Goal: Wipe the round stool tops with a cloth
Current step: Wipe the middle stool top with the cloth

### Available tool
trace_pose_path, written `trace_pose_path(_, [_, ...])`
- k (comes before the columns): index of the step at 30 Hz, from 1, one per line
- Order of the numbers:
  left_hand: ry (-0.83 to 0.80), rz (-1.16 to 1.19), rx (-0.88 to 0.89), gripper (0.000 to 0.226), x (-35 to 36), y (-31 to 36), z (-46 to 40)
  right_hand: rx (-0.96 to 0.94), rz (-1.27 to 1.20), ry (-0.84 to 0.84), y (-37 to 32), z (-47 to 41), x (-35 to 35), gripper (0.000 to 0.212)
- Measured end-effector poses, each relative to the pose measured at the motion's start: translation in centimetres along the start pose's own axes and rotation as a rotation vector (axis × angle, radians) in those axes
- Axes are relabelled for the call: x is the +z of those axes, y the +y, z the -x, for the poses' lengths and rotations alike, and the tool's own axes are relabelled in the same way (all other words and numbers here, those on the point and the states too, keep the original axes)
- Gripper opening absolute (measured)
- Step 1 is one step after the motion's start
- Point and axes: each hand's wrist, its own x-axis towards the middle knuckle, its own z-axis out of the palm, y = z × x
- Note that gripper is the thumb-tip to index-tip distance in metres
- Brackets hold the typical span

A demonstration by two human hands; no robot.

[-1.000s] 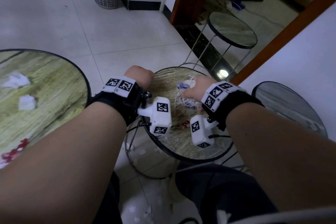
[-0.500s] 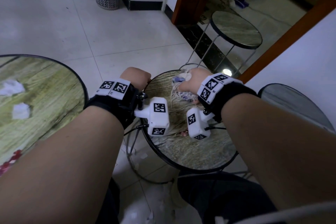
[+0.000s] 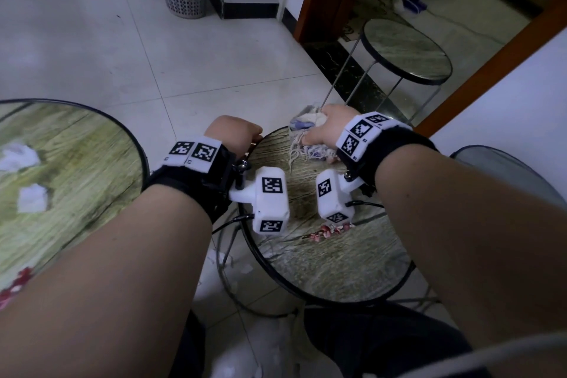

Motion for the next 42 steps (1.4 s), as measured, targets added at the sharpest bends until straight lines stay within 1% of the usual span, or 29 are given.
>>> trace_pose_path(3, [-0.017,-0.004,-0.01,0.022,0.0,0.3,0.0,-0.002,-0.024,-0.003,-0.1,-0.1,0.0,0.049])
trace_pose_path(7, [-0.077,-0.021,-0.015,0.028,0.1,1.0,0.5,-0.024,-0.056,0.012,0.1,-0.2,-0.1,0.053])
trace_pose_path(10, [-0.078,-0.008,-0.022,0.028,0.1,1.2,0.7,-0.058,-0.117,0.052,0.4,-0.1,0.1,0.041])
trace_pose_path(12, [-0.07,0.053,-0.053,0.024,0.2,1.3,0.8,-0.077,-0.153,0.071,0.5,-0.1,0.2,0.035])
trace_pose_path(16, [-0.071,0.133,-0.096,0.021,0.6,1.6,0.8,-0.063,-0.171,0.098,0.8,-0.2,-0.2,0.024])
trace_pose_path(21, [-0.075,0.109,-0.109,0.021,1.0,1.6,0.3,-0.044,-0.275,0.194,0.9,-0.4,-1.1,0.011])
trace_pose_path(23, [-0.072,0.09,-0.105,0.022,1.1,1.6,0.1,-0.051,-0.226,0.137,0.9,-0.5,-1.0,0.012])
trace_pose_path(25, [-0.063,0.094,-0.112,0.02,1.1,1.7,0.1,-0.066,-0.183,0.064,0.9,-0.7,-0.6,0.022])
trace_pose_path(27, [-0.057,0.115,-0.114,0.018,0.9,1.6,0.1,-0.068,-0.173,0.047,0.8,-0.8,-0.5,0.029])
trace_pose_path(30, [-0.052,0.16,-0.093,0.021,0.8,1.4,0.2,-0.043,-0.115,0.05,1.0,-0.9,-1.2,0.033])
trace_pose_path(31, [-0.05,0.162,-0.09,0.022,0.9,1.3,0.3,-0.033,-0.098,0.049,1.2,-0.8,-1.4,0.032])
trace_pose_path(33, [-0.044,0.161,-0.092,0.022,0.8,1.2,0.4,-0.013,-0.073,0.053,1.7,-0.6,-1.8,0.022])
trace_pose_path(36, [-0.047,0.156,-0.098,0.021,0.9,1.3,0.4,0.013,-0.086,0.067,2.3,-0.3,-1.8,0.014])
trace_pose_path(39, [-0.055,0.132,-0.107,0.021,1.1,1.6,0.5,0.012,-0.098,0.098,2.4,0.0,-1.5,0.013])
trace_pose_path(42, [-0.041,-0.006,-0.047,0.016,0.9,1.3,0.4,0.007,-0.106,0.093,2.6,0.4,-1.0,0.019])
